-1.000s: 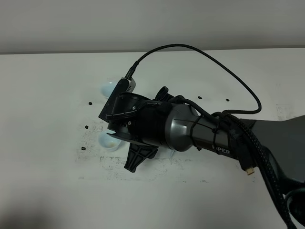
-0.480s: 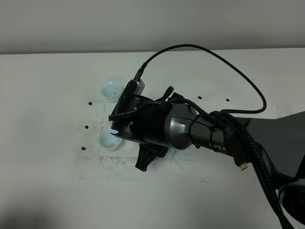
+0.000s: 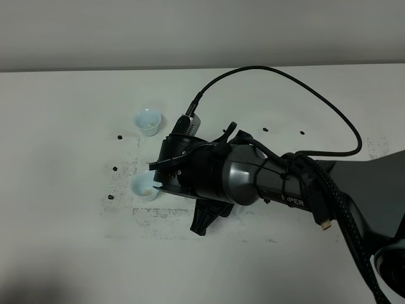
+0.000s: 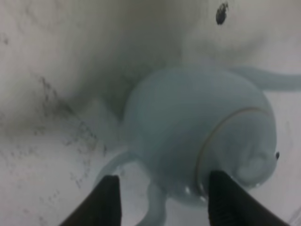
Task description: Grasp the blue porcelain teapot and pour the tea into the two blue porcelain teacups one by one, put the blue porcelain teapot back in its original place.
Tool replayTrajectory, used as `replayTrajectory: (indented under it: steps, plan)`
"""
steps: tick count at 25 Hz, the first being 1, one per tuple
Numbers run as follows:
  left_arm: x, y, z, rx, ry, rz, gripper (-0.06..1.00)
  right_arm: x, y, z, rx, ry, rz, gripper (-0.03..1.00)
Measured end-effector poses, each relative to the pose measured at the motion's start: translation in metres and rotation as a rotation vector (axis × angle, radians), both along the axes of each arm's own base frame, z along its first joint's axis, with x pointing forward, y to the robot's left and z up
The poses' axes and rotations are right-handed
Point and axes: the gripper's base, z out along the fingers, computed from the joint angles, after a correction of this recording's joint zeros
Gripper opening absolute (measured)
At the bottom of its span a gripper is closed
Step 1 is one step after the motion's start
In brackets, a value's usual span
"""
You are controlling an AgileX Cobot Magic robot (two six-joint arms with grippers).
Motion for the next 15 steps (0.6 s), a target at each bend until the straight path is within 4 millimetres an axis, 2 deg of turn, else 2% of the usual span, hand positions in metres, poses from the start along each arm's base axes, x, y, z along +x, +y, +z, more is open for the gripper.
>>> replayTrajectory:
  steps: [15]
  plan:
    - [0.0000,0.0000,0.0000,0.000,0.000,0.000,0.75,-0.0046,-0.0047,0.0043,-0.021,0.011,-0.061,0.45]
